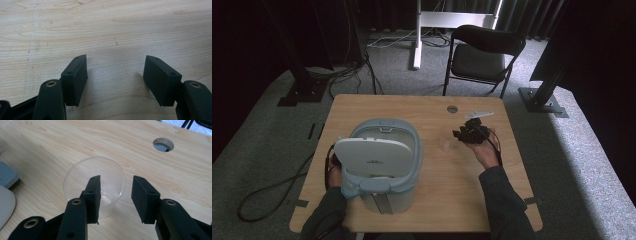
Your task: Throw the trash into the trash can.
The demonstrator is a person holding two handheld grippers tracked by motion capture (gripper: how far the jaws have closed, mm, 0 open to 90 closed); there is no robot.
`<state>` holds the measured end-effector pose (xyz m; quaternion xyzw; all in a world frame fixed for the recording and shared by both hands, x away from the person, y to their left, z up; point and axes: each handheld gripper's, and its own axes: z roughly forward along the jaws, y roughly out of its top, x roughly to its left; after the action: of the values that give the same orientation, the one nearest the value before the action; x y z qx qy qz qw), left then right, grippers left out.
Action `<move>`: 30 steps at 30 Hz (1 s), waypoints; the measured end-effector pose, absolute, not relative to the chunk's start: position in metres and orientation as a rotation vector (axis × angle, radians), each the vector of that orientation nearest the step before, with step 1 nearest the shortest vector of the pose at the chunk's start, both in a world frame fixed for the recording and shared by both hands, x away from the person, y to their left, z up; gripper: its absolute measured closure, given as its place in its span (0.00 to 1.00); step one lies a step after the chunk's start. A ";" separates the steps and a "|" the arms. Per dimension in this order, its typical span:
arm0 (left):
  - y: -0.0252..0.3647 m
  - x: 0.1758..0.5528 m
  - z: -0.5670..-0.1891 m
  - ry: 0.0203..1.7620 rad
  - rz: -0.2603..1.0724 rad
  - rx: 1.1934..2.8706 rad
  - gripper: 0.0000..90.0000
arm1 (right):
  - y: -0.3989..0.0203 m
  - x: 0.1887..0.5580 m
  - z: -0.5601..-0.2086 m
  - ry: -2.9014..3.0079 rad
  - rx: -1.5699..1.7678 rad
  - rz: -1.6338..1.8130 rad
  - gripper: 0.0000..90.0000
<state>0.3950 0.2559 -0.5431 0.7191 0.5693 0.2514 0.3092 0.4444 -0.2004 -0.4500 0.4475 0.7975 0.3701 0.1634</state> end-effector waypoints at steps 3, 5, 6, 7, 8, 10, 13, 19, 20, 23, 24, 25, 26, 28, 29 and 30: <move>0.256 0.395 -0.543 1.504 0.664 1.900 0.40 | -0.202 0.444 -0.456 2.283 1.291 1.047 0.65; 0.256 0.395 -0.543 1.504 0.664 1.900 0.40 | -0.204 0.443 -0.458 2.289 1.300 1.044 0.65; 0.256 0.395 -0.543 1.504 0.664 1.900 0.40 | -0.204 0.443 -0.460 2.291 1.306 1.047 0.66; 0.256 0.395 -0.543 1.504 0.664 1.900 0.40 | -0.205 0.442 -0.461 2.296 1.309 1.049 0.66; 0.256 0.395 -0.543 1.504 0.664 1.900 0.40 | -0.206 0.441 -0.462 2.299 1.311 1.050 0.67; 0.256 0.395 -0.543 1.504 0.664 1.900 0.40 | -0.208 0.439 -0.464 2.307 1.314 1.068 0.67; 0.256 0.395 -0.543 1.504 0.664 1.900 0.40 | -0.210 0.434 -0.467 2.321 1.309 1.082 0.71; 0.256 0.395 -0.543 1.504 0.664 1.901 0.40 | -0.210 0.422 -0.475 2.378 1.260 1.053 0.79; 0.256 0.395 -0.543 1.504 0.665 1.900 0.40 | -0.210 0.420 -0.477 2.388 1.243 1.040 0.82; 0.256 0.395 -0.543 1.504 0.664 1.900 0.40 | -0.211 0.415 -0.480 2.415 1.211 1.026 0.91; 0.256 0.395 -0.543 1.504 0.665 1.900 0.40 | -0.211 0.414 -0.480 2.420 1.209 1.024 0.93; 0.256 0.395 -0.543 1.504 0.664 1.900 0.40 | -0.211 0.414 -0.480 2.424 1.201 1.022 0.95; 0.256 0.395 -0.543 1.504 0.665 1.900 0.40 | -0.212 0.413 -0.480 2.426 1.193 1.023 0.95; 0.256 0.395 -0.543 1.504 0.665 1.900 0.40 | -0.212 0.412 -0.479 2.433 1.181 1.024 0.95; 0.256 0.395 -0.543 1.504 0.665 1.900 0.40 | -0.212 0.412 -0.479 2.431 1.180 1.029 0.95; 0.256 0.395 -0.543 1.504 0.665 1.900 0.40 | -0.212 0.411 -0.478 2.428 1.180 1.035 0.95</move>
<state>0.3949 0.2558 -0.5431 0.7192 0.5692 0.2516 0.3091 0.4115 -0.2121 -0.4784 0.4051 0.8331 0.3551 0.1250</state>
